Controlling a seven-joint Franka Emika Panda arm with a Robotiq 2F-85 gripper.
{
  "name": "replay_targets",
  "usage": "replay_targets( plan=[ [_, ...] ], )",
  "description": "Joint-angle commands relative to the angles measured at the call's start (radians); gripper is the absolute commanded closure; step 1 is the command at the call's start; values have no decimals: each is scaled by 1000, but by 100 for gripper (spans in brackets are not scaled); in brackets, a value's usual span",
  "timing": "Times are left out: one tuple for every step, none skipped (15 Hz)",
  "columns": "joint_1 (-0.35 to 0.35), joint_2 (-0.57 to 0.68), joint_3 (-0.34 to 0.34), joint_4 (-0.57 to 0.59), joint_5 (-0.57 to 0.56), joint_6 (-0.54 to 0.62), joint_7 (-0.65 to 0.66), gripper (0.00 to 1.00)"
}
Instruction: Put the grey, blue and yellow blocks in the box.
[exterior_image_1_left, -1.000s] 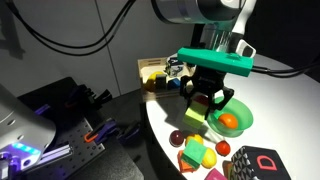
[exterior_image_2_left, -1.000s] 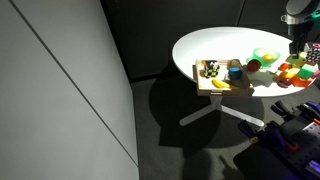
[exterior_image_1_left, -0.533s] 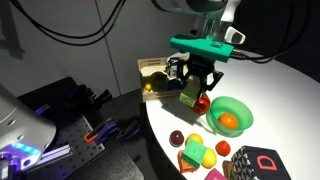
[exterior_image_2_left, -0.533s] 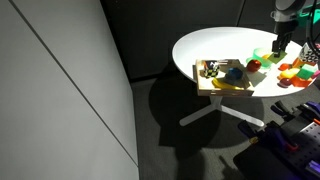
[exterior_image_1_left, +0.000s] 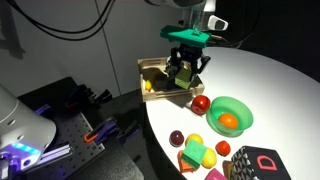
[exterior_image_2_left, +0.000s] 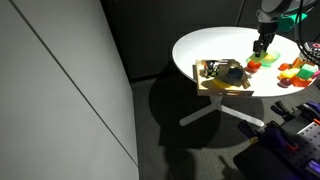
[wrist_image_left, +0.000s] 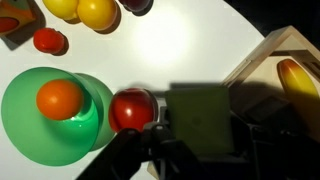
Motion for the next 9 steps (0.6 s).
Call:
replay_targets(
  plan=[
    [35, -4, 16, -17, 12, 46, 72, 70],
    [47, 1, 19, -18, 8, 57, 93, 70],
    [56, 5, 23, -19, 11, 63, 106, 70],
    [64, 9, 27, -21, 13, 70, 120, 70],
    [71, 13, 31, -22, 17, 75, 128, 70],
    [76, 15, 35, -24, 18, 78, 136, 70],
    [81, 17, 40, -27, 19, 83, 140, 70],
    [85, 19, 45, -29, 21, 89, 144, 70],
    [88, 21, 49, -29, 22, 94, 146, 70]
  ],
)
